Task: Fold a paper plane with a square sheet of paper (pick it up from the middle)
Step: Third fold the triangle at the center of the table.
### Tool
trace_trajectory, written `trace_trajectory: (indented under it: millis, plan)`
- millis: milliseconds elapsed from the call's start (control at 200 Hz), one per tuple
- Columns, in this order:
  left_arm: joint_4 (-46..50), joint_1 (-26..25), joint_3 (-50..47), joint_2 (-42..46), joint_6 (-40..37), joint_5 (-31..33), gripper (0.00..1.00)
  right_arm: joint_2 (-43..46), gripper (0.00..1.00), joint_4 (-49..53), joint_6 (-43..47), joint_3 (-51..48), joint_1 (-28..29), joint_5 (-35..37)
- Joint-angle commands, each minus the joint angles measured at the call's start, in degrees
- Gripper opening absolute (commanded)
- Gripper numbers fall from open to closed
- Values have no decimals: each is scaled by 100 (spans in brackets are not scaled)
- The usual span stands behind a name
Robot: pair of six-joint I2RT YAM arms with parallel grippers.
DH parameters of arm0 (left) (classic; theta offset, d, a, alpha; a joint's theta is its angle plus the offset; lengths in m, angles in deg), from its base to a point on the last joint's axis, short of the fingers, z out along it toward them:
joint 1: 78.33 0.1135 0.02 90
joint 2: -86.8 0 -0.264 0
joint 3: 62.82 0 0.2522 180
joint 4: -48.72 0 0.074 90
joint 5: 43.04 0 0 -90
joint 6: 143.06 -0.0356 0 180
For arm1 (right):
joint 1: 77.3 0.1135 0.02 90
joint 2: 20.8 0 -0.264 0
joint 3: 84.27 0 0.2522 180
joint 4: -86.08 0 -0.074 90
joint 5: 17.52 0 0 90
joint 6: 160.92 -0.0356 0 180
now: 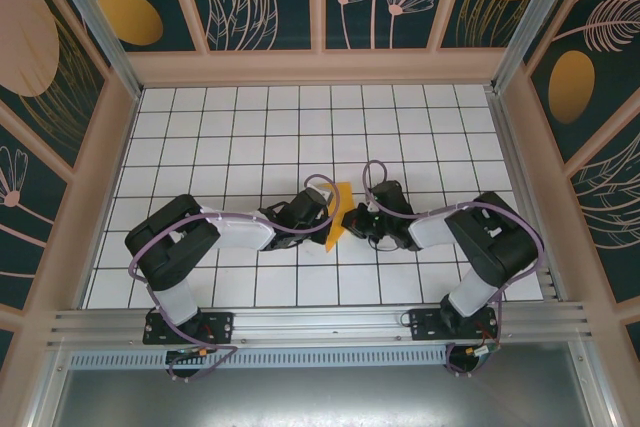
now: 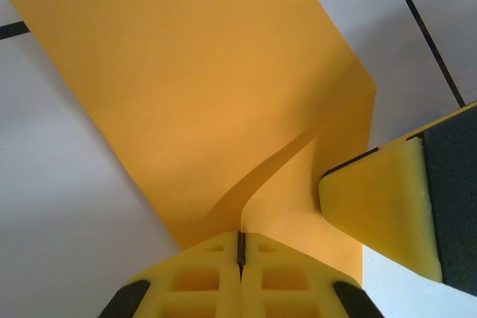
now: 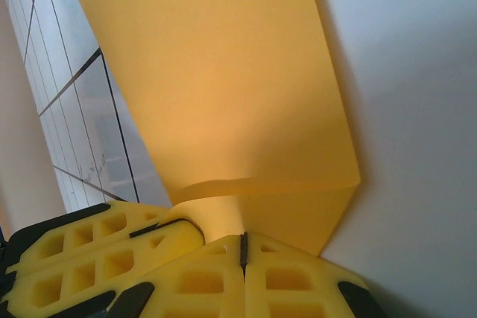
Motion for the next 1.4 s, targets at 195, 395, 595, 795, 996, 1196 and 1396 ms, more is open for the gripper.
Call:
trace_trajectory:
  millis: [195,395,595,795,996,1196,1396]
  plan:
    - [875,5,-179,-246,-100,75,0,404,0,622,447,487,-179,48]
    - [893,4,-178,-225,-92,77,0,-8,0,381,462,433,-251,-52]
    - [892,3,-197,-217,-98,84,0,-269,0,404,510,351,-253,55]
    - [901,5,-179,-245,-106,77,0,160,0,721,588,550,-253,94]
    - [901,7,-175,-250,-106,77,0,243,0,620,775,522,-664,-119]
    - [910,4,-162,-263,-123,81,0,-193,0,455,768,491,-717,-251]
    - [918,8,-167,-255,-123,94,0,-455,0,1086,829,608,-718,219]
